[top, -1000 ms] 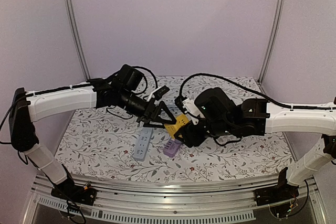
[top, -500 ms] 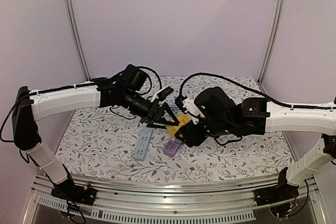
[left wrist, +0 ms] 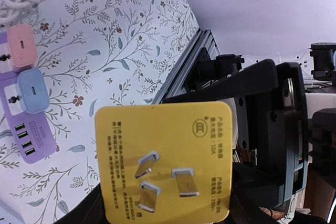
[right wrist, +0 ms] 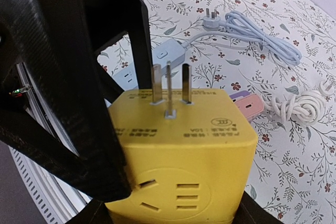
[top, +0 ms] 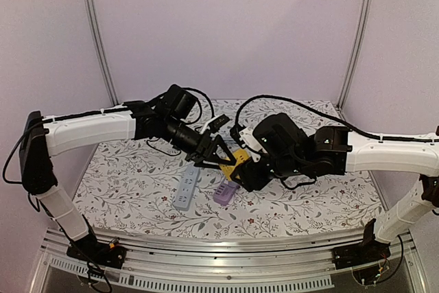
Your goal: Insert the plug
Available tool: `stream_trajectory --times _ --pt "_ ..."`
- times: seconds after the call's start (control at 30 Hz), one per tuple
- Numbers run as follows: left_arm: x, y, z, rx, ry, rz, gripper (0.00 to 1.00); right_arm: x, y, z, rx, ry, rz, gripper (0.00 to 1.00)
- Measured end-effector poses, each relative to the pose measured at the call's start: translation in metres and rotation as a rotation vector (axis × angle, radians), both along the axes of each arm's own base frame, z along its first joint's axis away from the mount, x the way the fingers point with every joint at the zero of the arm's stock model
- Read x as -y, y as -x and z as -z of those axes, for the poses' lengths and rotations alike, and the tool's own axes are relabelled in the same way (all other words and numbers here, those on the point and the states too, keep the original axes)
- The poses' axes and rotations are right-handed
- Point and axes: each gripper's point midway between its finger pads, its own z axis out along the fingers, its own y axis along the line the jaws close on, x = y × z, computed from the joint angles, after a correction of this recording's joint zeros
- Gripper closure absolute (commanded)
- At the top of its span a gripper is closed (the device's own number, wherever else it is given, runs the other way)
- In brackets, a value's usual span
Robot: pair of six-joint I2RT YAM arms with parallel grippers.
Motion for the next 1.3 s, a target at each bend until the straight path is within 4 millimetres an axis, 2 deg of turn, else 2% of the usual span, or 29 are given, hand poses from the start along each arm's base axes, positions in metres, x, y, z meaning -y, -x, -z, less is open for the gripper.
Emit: stream_trajectory --times 0.07,0.17,0.27,0.33,0.37,0.53,0.77,1.07,1.3 --pt "0.001 0.000 0.000 -0.001 0.000 0.003 0.80 0.001 0.000 0.000 -0.002 0.002 0.005 0.52" --pt "0.002 -0.001 0.000 -0.001 0.001 0.005 0.98 0.002 -0.001 0.000 -0.005 0.001 0.017 0.40" --pt "0.002 -0.001 -0.001 -0.001 0.004 0.006 1.00 0.003 -0.001 0.000 -0.006 0.001 0.030 0.15" --pt "0.002 -0.001 0.000 -0.012 0.001 0.000 1.00 0.004 -0.005 -0.005 0.005 -0.003 0.056 0.03" --pt "0.002 -0.001 0.000 -0.016 -0.001 -0.002 1.00 0.004 -0.007 -0.007 0.006 -0.011 0.071 0.02" --pt "-0.002 -0.006 -0.001 -0.021 -0.005 -0.029 1.00 0.006 -0.011 -0.013 0.010 -0.029 0.115 0.01" --pt "-0.024 -0.020 -0.008 -0.062 0.007 -0.129 1.00 0.008 -0.011 -0.021 0.003 -0.064 0.137 0.01" --pt "-0.032 -0.042 -0.040 -0.134 0.065 -0.254 1.00 0.005 -0.015 -0.044 0.060 -0.126 0.131 0.01" --pt "-0.034 -0.057 -0.052 -0.237 0.144 -0.343 1.00 -0.002 -0.018 -0.065 0.147 -0.196 0.084 0.01"
